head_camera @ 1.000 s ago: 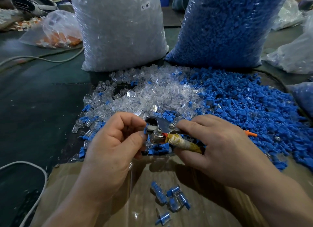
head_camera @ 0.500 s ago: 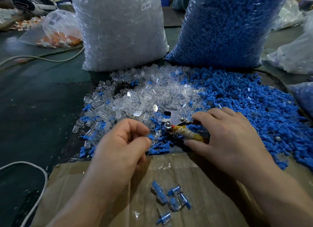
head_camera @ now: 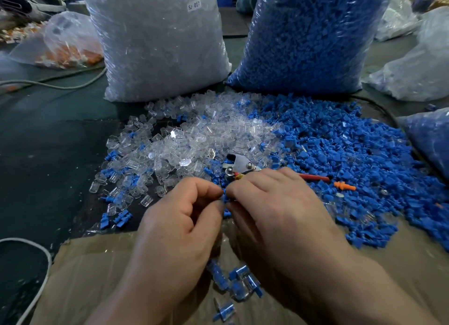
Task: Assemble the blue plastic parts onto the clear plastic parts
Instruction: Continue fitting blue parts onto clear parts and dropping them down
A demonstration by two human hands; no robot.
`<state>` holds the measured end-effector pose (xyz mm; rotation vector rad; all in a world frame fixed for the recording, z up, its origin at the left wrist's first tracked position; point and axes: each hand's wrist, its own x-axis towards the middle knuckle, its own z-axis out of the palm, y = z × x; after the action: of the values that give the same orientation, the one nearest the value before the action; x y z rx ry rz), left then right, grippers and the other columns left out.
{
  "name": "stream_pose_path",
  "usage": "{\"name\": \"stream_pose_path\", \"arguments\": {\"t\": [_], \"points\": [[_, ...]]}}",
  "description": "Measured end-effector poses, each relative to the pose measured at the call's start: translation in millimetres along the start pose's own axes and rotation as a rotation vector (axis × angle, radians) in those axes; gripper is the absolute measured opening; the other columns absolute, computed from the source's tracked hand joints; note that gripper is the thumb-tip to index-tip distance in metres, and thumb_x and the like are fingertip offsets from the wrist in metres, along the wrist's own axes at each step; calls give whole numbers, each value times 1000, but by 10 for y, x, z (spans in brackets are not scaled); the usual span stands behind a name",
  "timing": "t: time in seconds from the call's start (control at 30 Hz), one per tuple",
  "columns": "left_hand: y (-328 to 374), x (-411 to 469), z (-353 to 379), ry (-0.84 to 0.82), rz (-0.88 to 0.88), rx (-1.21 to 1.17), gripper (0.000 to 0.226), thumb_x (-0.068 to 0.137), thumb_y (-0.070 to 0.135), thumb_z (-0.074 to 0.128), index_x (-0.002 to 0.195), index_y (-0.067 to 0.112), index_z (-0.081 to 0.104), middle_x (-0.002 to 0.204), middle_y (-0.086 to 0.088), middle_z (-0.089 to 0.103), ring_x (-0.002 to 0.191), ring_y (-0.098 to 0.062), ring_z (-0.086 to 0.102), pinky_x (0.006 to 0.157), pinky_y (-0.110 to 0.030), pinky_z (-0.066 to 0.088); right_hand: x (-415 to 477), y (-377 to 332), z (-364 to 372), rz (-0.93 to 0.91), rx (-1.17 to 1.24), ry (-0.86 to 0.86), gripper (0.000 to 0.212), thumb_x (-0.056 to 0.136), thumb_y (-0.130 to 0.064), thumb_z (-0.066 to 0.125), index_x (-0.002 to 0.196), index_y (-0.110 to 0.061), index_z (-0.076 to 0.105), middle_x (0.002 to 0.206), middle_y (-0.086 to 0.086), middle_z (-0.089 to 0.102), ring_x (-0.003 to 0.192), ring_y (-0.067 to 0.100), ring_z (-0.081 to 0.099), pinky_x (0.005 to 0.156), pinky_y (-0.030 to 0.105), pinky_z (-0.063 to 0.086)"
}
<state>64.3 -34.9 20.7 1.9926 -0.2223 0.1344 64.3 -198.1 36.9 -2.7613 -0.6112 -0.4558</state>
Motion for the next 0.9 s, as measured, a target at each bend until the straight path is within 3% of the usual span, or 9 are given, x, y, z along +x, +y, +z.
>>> {"name": "stream_pose_path", "arguments": {"t": [0.13,0.23,0.43,0.5,0.57,0.63,0.77,0.83,0.9], "points": [[17,14,-45,40,2,-17,6,92,50,61,94,46,65,72,13,69,59,-4,63,49,-9,44,-33,15,12,10,59,10,8,87,-19,62,94,-17,65,87,0,63,81,23,58,75,39,46],[7,38,-82,-56,-137,-64,40,74,69,45,87,37,65,59,5,65,46,-2,54,45,-14,43,-28,-20,-3,2,108,43,12,94,-20,53,93,-16,65,86,-1,62,81,22,56,75,37,46],[-8,41,-117,-165,-164,-287,45,78,71,64,81,26,65,53,5,52,46,-7,45,42,-20,37,-7,-143,-84,60,171,-1,25,95,-35,40,75,-22,48,71,-10,46,66,14,43,61,34,38],[-15,45,-144,-155,9,-188,30,82,65,64,86,35,66,60,10,60,50,-1,49,46,-17,41,-8,-187,-136,275,493,-133,24,86,-39,43,70,-22,48,63,-8,47,59,8,42,55,27,33],[-2,28,-164,-190,131,-125,22,81,61,61,92,42,65,68,12,64,55,-3,56,51,-19,45,-2,-190,-202,550,1096,-289,19,72,-32,48,58,-20,52,50,-8,45,47,8,39,45,22,31],[20,9,-208,-263,155,-114,27,79,67,64,95,45,65,70,11,67,56,-8,61,51,-22,48,-5,-150,-285,641,1266,-406,21,71,-28,49,52,-20,53,46,-5,44,42,9,37,40,20,29],[-6,88,-412,-305,104,114,12,77,43,68,88,38,68,75,11,71,65,-7,67,57,-13,51,-32,-36,-212,475,504,-356,35,90,-41,49,65,-16,50,55,-9,51,49,5,45,51,31,39],[-32,119,-467,-424,31,226,8,79,30,69,85,36,67,72,11,70,64,-9,65,60,-21,54,-72,-5,-169,391,166,-306,36,93,-51,42,72,-22,49,65,-10,56,60,5,52,58,32,46],[-48,118,-462,-553,34,346,9,77,38,64,85,35,65,72,14,68,65,-9,63,60,-25,52,-98,-25,-116,350,16,-270,33,93,-59,37,83,-28,43,80,-12,55,73,13,55,62,34,44]]}}
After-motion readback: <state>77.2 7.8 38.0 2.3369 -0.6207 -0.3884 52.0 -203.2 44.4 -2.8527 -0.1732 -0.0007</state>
